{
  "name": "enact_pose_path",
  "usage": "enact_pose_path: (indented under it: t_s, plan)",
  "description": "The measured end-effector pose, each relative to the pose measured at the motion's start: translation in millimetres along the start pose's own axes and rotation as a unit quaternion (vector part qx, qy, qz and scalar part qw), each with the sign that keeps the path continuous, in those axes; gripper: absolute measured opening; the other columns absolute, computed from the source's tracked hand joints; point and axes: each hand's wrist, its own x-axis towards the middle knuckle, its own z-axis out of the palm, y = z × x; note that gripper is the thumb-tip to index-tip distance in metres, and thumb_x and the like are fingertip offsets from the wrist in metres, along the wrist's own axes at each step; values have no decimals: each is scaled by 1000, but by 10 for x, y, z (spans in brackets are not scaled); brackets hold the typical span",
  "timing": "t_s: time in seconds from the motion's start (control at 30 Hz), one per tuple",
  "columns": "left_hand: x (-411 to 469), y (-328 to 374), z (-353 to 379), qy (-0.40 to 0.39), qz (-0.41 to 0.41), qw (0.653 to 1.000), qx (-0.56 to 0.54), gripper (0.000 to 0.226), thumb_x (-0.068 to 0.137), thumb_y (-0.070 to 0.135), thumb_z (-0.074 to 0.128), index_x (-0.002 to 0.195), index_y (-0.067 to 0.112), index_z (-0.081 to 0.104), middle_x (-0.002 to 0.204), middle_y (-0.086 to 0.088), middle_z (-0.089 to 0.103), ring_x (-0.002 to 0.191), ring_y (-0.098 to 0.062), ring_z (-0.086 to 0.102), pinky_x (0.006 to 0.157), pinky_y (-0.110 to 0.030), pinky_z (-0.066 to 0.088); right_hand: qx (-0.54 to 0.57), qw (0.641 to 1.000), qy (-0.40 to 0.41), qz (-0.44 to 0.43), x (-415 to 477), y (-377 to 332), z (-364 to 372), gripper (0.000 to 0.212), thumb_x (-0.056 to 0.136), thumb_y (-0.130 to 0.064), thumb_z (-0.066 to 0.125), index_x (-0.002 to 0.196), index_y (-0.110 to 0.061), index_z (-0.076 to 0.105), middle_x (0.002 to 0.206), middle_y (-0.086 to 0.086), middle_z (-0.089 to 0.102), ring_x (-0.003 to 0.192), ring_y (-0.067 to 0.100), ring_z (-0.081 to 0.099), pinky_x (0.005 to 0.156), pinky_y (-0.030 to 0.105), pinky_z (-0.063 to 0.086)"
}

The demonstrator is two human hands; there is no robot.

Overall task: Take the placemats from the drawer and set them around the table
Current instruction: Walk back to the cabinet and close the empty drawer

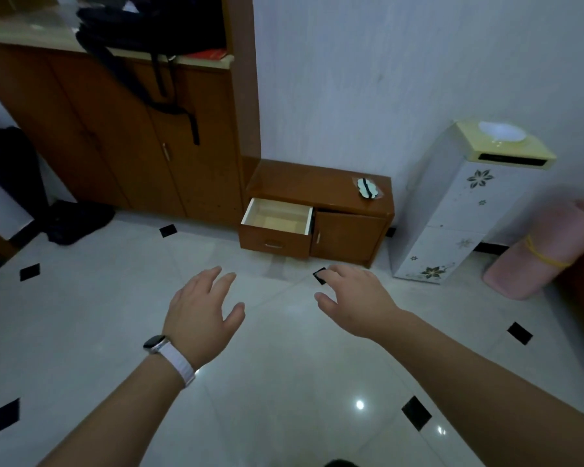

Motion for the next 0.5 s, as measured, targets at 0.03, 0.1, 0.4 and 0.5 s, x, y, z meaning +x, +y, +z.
enact_pose_path:
  t_s: [0.03,0.1,0.4,0.5]
  plan:
    - [123,-34,20,-2,2,1000,0,58,82,47,51,131,18,56,135,-10,56,124,-30,51,98,-49,44,0,1000,5,3,137,30,-14,49,97,-50,40,141,-28,47,141,-4,49,127,18,45,105,38,37]
    - [372,-115,91,-12,4,1000,1,57,82,47,52,131,18,56,136,-10,56,124,-30,51,98,-49,44,0,1000,10,2,411,76,-12,49,97,-50,40,140,-27,48,140,-4,49,125,18,46,103,37,37]
    - [1643,-467,482,-58,-6,998,26,62,82,51,44,133,18,55,138,-10,54,126,-30,49,100,-47,43,36,999,3,1,2003,483,293,50,97,-48,43,142,-25,46,140,-3,49,125,19,47,101,39,40]
    - [2085,-605,525,-77,-6,996,33,65,80,54,39,129,16,59,133,-12,58,121,-32,55,96,-48,47,39,999,-13,-14,2557,557,307,51,97,-47,43,143,-26,45,141,-3,48,128,20,45,102,39,38]
